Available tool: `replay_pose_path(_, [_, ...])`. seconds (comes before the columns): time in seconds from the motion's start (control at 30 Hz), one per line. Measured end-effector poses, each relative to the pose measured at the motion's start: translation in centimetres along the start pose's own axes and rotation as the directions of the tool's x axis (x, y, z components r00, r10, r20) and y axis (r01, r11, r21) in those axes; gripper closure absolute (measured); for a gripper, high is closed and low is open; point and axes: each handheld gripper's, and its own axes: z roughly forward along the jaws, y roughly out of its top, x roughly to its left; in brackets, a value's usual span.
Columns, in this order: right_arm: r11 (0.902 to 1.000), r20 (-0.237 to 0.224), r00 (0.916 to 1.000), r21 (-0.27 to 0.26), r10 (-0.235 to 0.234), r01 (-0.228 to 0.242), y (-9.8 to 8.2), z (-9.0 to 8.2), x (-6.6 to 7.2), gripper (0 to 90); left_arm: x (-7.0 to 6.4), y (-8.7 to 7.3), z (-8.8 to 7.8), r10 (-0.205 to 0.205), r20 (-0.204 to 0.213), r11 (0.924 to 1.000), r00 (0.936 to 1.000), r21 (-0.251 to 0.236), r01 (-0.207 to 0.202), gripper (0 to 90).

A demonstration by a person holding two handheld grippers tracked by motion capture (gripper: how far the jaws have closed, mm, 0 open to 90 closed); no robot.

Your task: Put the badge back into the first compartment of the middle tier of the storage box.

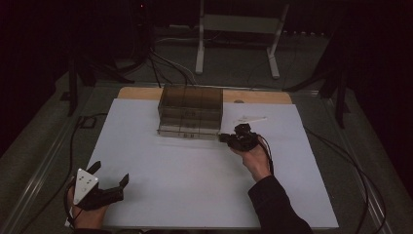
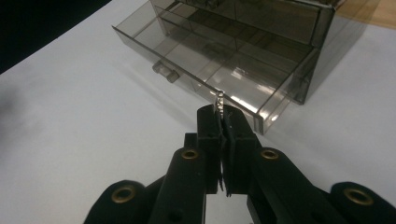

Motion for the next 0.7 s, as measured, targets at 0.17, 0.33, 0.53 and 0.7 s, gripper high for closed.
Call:
replay_pose_path(0.17, [1.0000,-0.008,1.0000,0.001,0.002,-0.002,0.5,0.4,0.2,87.3,0.1,0.0,0.0,-0.006,0.002,0.9999,1.0000,0.008,0.006,0.4])
replay_pose_path(0.33, [1.0000,-0.011,0.9999,-0.002,0.005,-0.005,1.0,0.8,0.4,87.3,0.2,0.1,0.0,-0.008,0.003,0.9999,1.0000,0.013,0.008,0.4])
replay_pose_path(0.53, [0.9999,-0.023,0.9996,-0.003,0.016,-0.016,1.2,1.3,0.4,87.3,0.2,0.1,0.0,-0.009,0.006,0.9999,0.9999,0.012,0.009,0.4])
replay_pose_path(0.7, [0.9998,-0.027,0.9995,-0.004,0.017,-0.018,1.4,1.5,0.5,87.3,0.1,0.0,0.1,-0.007,0.007,0.9999,1.0000,0.016,0.007,0.4])
